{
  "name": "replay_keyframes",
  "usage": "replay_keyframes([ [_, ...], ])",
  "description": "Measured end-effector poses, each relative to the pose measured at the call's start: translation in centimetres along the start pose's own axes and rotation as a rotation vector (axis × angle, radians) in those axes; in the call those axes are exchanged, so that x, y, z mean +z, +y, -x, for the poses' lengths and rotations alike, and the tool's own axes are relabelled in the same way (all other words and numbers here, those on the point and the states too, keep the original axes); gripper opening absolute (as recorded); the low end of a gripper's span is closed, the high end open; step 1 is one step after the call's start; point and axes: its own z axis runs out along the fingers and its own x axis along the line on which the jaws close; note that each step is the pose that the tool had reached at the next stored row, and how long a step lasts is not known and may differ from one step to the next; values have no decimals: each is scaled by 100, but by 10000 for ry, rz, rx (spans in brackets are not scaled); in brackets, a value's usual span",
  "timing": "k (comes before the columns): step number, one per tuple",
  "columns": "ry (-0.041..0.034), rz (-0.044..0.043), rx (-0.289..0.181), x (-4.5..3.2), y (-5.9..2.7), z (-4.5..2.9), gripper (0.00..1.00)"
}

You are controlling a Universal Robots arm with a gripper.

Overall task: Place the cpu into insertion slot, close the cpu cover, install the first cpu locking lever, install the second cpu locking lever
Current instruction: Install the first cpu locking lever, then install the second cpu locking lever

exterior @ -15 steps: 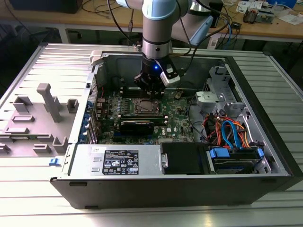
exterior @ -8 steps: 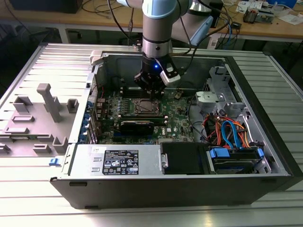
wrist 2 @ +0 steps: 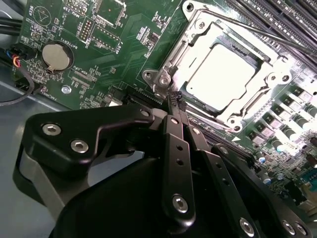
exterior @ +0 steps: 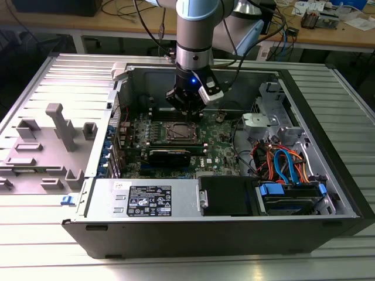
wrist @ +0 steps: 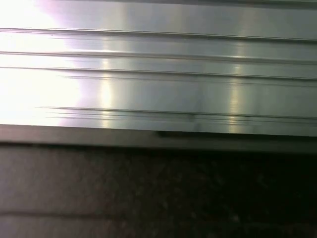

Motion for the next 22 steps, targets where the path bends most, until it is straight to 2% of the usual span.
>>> replay_keyframes([
  [11,0,0,-1,0,-22,-1,11],
  [14,1,-36,-2,1,-27,-1,11],
  [19,2,-49,-2,1,-85,-3,11],
  [22,3,-49,-2,1,-158,-6,11],
])
